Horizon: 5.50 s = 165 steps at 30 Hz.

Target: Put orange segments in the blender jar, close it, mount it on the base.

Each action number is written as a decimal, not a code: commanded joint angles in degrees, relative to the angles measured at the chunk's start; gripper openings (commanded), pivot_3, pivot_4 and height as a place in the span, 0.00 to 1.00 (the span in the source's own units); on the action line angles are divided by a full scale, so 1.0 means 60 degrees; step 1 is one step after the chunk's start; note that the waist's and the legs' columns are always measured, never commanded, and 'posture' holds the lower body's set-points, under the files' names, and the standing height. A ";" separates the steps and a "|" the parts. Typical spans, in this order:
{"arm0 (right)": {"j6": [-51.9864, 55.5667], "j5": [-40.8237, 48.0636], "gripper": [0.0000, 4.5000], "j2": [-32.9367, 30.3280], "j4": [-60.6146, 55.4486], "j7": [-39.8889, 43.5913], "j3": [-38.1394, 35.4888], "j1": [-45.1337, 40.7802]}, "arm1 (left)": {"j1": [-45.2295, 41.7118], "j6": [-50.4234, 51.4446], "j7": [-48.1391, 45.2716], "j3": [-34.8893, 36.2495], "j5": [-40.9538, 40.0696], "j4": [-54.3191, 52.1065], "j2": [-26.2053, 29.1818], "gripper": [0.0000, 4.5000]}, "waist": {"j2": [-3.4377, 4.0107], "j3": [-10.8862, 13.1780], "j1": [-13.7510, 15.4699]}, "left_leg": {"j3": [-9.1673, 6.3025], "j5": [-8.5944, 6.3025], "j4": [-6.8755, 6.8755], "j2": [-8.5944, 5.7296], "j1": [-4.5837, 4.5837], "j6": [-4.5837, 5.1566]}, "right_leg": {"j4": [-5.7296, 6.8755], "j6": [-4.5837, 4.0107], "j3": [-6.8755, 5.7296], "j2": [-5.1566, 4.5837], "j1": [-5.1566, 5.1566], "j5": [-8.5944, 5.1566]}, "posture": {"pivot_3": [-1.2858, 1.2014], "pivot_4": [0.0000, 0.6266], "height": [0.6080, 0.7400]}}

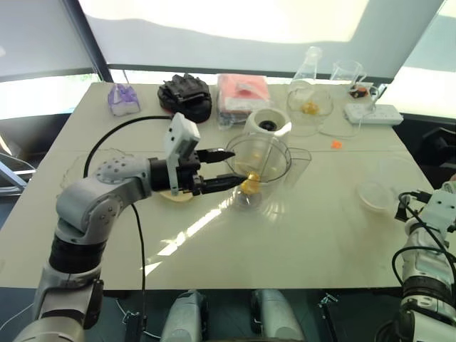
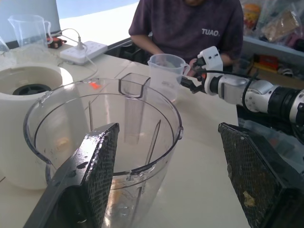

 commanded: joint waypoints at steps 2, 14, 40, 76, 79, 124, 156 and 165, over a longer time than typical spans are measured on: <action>-0.0514 -0.0049 1.00 -0.0356 0.0480 0.0054 0.0111 -0.0469 | -0.0223 -0.0034 0.0074 0.0057 -0.0141 -0.0343 0.0014 0.77 | 0.0000 0.0000 -0.0018 | 0.0002 0.0000 0.0000 -0.0001 0.0000 0.0000 | -0.0001 0.0000 0.0003 0.0000 0.0000 0.0000 | 0.52 0.24 1.00; -0.1306 -0.0074 0.01 -0.0592 0.1890 0.0362 0.0584 -0.1158 | -0.0317 0.0056 0.0203 0.0042 -0.0172 -0.0377 0.0047 0.78 | 0.0000 0.0002 0.0017 | 0.0001 0.0000 -0.0011 -0.0003 0.0002 0.0000 | -0.0007 0.0003 0.0003 0.0001 0.0000 -0.0001 | 0.52 0.24 1.00; 0.0822 -0.0385 0.01 -0.1478 -0.4888 0.1745 0.2018 -0.2655 | -0.0843 -0.1107 -0.1063 0.0645 0.0884 0.1986 0.1565 0.78 | 0.0058 0.0039 0.0018 | 0.0016 0.0004 -0.0092 0.0000 -0.0002 -0.0006 | -0.0088 0.0010 -0.0005 0.0004 -0.0005 0.0003 | 0.52 0.24 1.00; -0.0980 -0.4465 0.01 -0.2968 -0.7381 0.5682 0.5744 -0.4238 | -0.0405 -0.1161 -0.1482 0.0646 0.1161 0.1608 0.1626 0.78 | 0.0053 0.0046 0.0062 | 0.0030 0.0007 -0.0089 0.0001 -0.0040 -0.0012 | -0.0096 0.0015 -0.0021 -0.0003 -0.0035 0.0003 | 0.52 0.24 1.00; -0.1323 -0.4797 0.01 -0.2956 -0.7252 0.5590 0.5766 -0.4370 | -0.0384 -0.1163 -0.1471 0.0638 0.1184 0.1617 0.1617 0.78 | 0.0053 0.0046 0.0061 | 0.0030 0.0008 -0.0089 0.0001 -0.0040 -0.0013 | -0.0096 0.0016 -0.0022 -0.0002 -0.0035 0.0003 | 0.52 0.24 1.00; 0.7435 0.0619 0.01 -0.0446 -0.9646 0.4547 0.0396 -0.3617 | -0.0628 -0.1411 -0.1692 0.0492 0.1290 0.1956 0.1398 0.78 | 0.0049 0.0043 0.0122 | 0.0028 0.0029 -0.0083 0.0001 -0.0009 -0.0049 | 0.0005 0.0046 -0.0035 -0.0003 -0.0034 0.0023 | 0.52 0.24 1.00; 0.1483 -0.0575 0.01 0.2417 -0.4042 -0.1390 -0.0335 -0.0526 | 0.0153 -0.1132 -0.0769 0.0699 0.1307 0.1439 0.1192 0.78 | 0.0052 0.0043 0.0004 | 0.0012 0.0031 -0.0084 -0.0006 0.0007 -0.0051 | 0.0033 0.0018 -0.0002 -0.0003 -0.0044 0.0005 | 0.52 0.24 1.00; 0.1290 -0.0281 0.01 0.2101 -0.2224 -0.1807 -0.0137 -0.1044 | 0.0134 -0.1147 -0.0698 0.0624 0.1350 0.1476 0.1129 0.78 | 0.0053 0.0042 -0.0012 | 0.0014 0.0031 -0.0084 -0.0006 0.0008 -0.0051 | 0.0031 0.0017 0.0001 -0.0002 -0.0044 0.0005 | 0.52 0.24 1.00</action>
